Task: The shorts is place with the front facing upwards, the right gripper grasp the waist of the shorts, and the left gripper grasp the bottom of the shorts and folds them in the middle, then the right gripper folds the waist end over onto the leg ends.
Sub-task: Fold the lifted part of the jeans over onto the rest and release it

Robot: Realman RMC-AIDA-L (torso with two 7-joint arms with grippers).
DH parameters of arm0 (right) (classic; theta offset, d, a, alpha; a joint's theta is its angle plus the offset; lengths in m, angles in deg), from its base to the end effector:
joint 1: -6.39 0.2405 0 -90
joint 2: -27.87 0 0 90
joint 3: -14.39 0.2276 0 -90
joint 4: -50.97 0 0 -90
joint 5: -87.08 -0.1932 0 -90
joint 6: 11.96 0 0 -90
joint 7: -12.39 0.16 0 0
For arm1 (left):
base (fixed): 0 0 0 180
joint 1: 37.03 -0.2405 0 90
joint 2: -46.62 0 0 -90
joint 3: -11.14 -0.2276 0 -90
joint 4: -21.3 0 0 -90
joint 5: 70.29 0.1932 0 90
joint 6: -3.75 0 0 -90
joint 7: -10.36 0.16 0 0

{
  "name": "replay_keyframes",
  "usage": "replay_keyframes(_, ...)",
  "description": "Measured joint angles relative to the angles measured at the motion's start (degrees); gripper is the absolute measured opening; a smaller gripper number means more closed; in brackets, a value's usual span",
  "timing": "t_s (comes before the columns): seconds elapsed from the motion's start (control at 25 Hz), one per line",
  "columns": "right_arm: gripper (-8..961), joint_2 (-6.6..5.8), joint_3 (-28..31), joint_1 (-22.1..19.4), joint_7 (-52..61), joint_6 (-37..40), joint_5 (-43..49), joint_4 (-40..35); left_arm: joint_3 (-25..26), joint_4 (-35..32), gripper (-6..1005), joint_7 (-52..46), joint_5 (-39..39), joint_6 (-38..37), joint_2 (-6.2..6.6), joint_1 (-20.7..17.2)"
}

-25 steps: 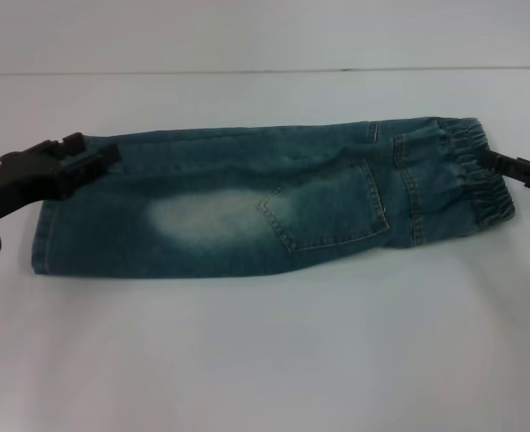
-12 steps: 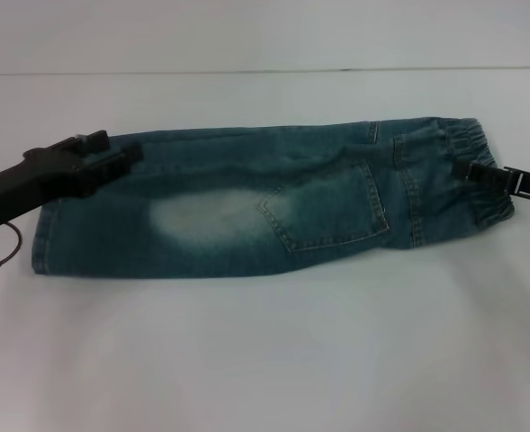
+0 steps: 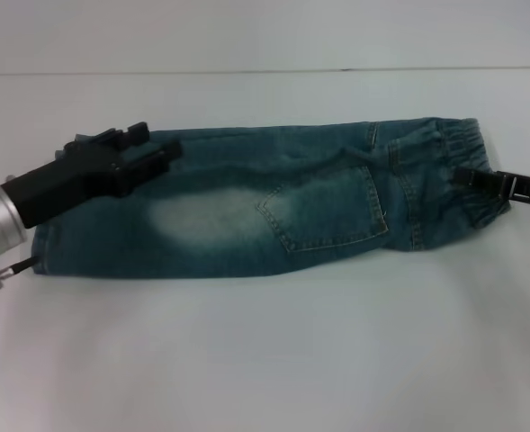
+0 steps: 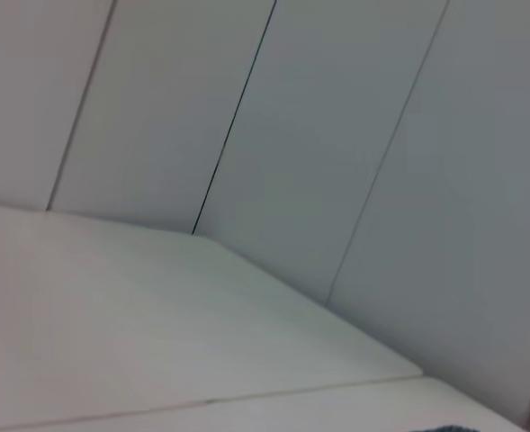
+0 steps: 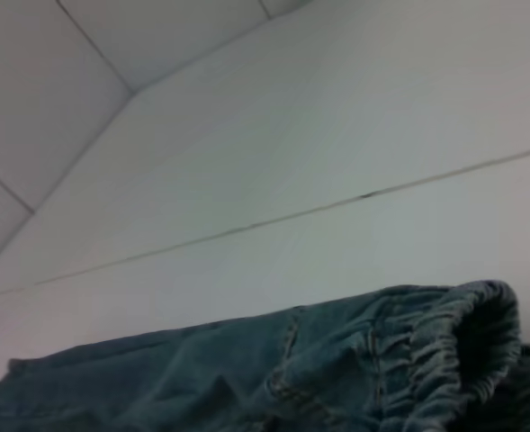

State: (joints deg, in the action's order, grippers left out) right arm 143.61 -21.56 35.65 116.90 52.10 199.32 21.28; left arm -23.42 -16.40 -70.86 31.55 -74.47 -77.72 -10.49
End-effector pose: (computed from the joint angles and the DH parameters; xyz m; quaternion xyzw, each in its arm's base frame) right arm 0.2991 0.3470 0.0208 -0.7763 0.5152 0.2373 0.2751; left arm -0.2326 0.3288 0.0050 -0.8470 -0.3143 -0.3442 0.2557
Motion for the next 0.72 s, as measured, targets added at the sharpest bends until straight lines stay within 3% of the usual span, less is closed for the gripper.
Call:
replay_keyframes(0.08, 269, -0.07, 0.11, -0.19, 0.3, 2.34, -0.01, -1.11, 0.02, 2.49, 671, 2.65, -2.2, 0.04, -0.07, 0.5)
replay_keyframes(0.52, 90, -0.64, 3.1, -3.17, 5.04, 13.01, -0.33, -7.94, 0.51, 23.94, 667, 22.87, -9.55, 6.58, -0.29, 8.44)
replay_keyframes(0.6, 89, -0.74, 3.57, -3.83, 6.48, 15.15, -0.34, -9.06, 0.57, 25.27, 666, 24.38, -10.12, 6.94, -0.29, 8.85)
replay_keyframes(0.72, 87, -0.73, 4.1, -5.1, 8.57, 18.62, -0.39, -11.78, 3.11, 35.31, 594, 39.02, -14.94, 8.76, -0.29, 11.39)
